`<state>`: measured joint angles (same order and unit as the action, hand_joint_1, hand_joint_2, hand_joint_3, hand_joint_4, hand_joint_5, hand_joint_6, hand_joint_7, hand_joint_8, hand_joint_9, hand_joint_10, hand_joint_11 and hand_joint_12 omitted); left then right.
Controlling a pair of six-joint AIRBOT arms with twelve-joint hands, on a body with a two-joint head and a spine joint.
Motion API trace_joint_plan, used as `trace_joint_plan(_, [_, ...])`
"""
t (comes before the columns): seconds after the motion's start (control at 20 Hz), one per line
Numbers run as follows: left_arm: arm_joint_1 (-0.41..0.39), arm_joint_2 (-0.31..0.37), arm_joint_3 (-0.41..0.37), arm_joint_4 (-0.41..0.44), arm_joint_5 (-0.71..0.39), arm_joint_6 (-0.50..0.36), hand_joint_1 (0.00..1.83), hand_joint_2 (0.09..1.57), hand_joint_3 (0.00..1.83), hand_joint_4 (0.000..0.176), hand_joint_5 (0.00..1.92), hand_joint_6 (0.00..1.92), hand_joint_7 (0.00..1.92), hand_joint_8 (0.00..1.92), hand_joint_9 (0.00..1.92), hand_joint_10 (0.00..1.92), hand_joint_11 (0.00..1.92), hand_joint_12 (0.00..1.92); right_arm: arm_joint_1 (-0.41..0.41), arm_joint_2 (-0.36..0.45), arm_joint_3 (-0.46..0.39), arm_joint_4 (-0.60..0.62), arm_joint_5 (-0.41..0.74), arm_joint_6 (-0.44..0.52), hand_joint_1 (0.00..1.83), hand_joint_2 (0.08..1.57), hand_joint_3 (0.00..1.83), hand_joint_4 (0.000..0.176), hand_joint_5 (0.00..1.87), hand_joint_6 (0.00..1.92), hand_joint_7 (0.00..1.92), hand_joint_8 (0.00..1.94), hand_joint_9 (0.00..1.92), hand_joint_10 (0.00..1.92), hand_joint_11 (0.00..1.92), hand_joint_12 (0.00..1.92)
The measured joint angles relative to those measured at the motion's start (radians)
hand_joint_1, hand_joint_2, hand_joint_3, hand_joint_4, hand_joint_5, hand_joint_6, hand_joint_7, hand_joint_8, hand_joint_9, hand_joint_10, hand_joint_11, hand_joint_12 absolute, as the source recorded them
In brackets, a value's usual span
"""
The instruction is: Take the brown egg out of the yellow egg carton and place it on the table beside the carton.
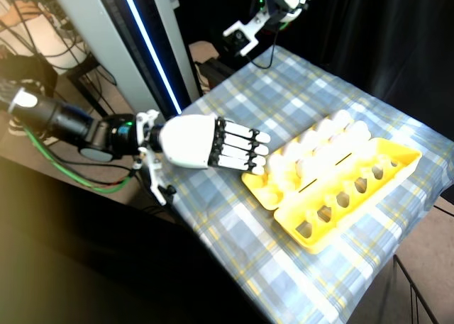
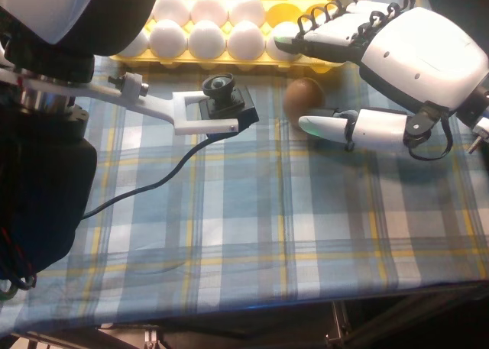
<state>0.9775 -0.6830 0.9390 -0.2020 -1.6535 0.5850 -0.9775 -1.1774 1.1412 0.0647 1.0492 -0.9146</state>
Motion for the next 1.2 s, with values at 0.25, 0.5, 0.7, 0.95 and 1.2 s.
trace_joint_plan(0.25, [0.000,0.000,0.000,0.000,0.000,0.000,0.87,1.28,0.00,0.000,0.88,1.54,0.95,1.31,0.86,1.03,0.61,1.00,0.000,0.018,-0.022,0.010,0.016,-0.001,0.04,0.73,0.00,0.023,0.01,0.00,0.05,0.00,0.01,0.00,0.00,0.00])
trace_joint_plan(0.5, [0.000,0.000,0.000,0.000,-0.001,0.000,0.87,1.30,0.00,0.000,0.87,1.53,0.93,1.37,0.84,1.17,0.69,1.06,-0.026,0.061,-0.060,0.064,0.134,-0.001,0.04,0.60,0.00,0.045,0.00,0.00,0.00,0.00,0.00,0.00,0.00,0.00])
trace_joint_plan(0.7, [0.000,0.000,0.000,0.000,0.000,0.000,0.88,1.28,0.00,0.000,0.91,1.52,0.93,1.38,0.82,1.18,0.65,1.05,-0.106,0.096,-0.109,0.132,0.259,-0.004,0.04,0.57,0.00,0.033,0.00,0.00,0.00,0.00,0.00,0.00,0.00,0.00])
trace_joint_plan(0.95, [0.000,0.000,0.000,0.000,0.000,0.000,0.85,1.31,0.00,0.000,0.90,1.40,0.93,1.31,0.82,1.14,0.58,1.14,-0.248,0.115,-0.186,0.262,0.438,-0.012,0.11,0.61,0.01,0.051,0.00,0.00,0.00,0.00,0.00,0.00,0.00,0.00])
trace_joint_plan(1.2, [0.000,0.000,0.000,0.000,0.000,0.000,0.85,1.31,0.00,0.000,0.90,1.50,0.98,1.26,0.89,1.04,0.61,1.05,-0.317,0.111,-0.253,0.372,0.589,-0.032,0.17,0.63,0.01,0.056,0.00,0.00,0.00,0.00,0.00,0.00,0.00,0.00])
